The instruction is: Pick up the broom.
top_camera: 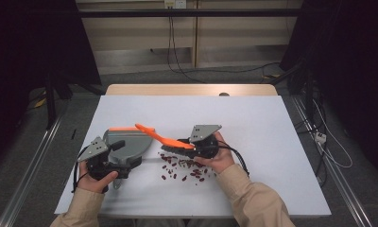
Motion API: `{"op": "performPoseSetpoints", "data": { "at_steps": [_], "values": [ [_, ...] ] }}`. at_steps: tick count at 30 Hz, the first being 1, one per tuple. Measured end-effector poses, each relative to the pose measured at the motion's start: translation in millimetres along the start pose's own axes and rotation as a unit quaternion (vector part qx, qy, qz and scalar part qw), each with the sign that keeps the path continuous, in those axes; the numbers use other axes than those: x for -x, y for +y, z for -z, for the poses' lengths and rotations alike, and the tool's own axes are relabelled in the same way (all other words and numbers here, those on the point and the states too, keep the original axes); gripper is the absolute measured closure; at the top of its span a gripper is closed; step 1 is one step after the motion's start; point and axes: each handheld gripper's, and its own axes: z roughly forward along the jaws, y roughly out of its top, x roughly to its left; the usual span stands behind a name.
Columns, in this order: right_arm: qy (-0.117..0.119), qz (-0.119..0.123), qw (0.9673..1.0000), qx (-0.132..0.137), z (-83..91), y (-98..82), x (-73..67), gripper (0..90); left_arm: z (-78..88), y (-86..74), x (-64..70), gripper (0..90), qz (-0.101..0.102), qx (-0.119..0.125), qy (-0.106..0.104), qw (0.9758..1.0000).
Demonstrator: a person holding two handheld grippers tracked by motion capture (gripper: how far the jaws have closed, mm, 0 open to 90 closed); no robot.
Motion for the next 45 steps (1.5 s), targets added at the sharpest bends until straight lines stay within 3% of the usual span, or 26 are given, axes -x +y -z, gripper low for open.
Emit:
{"op": "performPoseSetpoints", "data": {
  "at_steps": [3,8,13,16,17,21,27,33,37,40,43,45],
  "values": [
    [-0.019,-0.011,0.9998,-0.004,-1.7,2.5,4.3,71.3,-1.1,-0.3,0.7,5.2,0.0,-0.003,-0.001,1.0],
    [-0.023,-0.025,0.9994,-0.004,-17.9,5.9,5.1,71.2,-2.1,-0.2,1.6,5.3,-0.001,-0.003,-0.001,1.0],
    [-0.015,-0.008,0.9997,-0.018,-38.0,14.6,1.3,71.2,-1.5,-0.9,0.6,5.2,0.0,-0.004,-0.001,1.0],
    [-0.001,0.001,0.9992,-0.04,-48.1,14.0,0.4,71.2,-0.8,-0.9,0.8,5.2,-0.001,-0.003,-0.002,1.0],
    [0.008,-0.001,0.9993,-0.036,-48.9,13.0,0.0,71.3,-0.4,-0.9,0.8,5.3,-0.001,-0.003,-0.002,1.0],
    [0.023,0.007,0.9988,-0.042,-44.2,11.9,-3.7,71.2,1.1,-1.7,-0.1,5.2,0.001,-0.003,0.001,1.0],
    [0.034,-0.004,0.9989,-0.033,-30.7,3.7,-8.6,71.3,3.4,-2.2,0.9,5.2,-0.002,-0.005,0.0,1.0],
    [0.019,-0.012,0.9995,-0.023,-19.6,0.5,-10.9,71.3,8.1,-4.4,-1.0,5.2,-0.001,-0.005,0.004,1.0],
    [-0.001,-0.037,0.9993,0.002,-8.9,3.2,-7.9,71.2,9.0,-4.5,-1.4,5.2,-0.001,-0.004,0.004,1.0],
    [-0.028,-0.069,0.9971,0.013,-2.4,8.0,-9.8,71.2,8.8,-4.7,-1.2,5.3,-0.002,-0.005,0.004,1.0],
    [-0.052,-0.109,0.9923,0.029,0.7,11.9,-16.8,71.2,8.6,-4.4,-0.9,5.2,-0.003,-0.005,0.004,1.0],
    [-0.063,-0.144,0.9865,0.045,1.0,13.0,-22.8,71.2,8.1,-4.7,-0.9,5.2,-0.003,-0.005,0.005,1.0]
  ]
}}
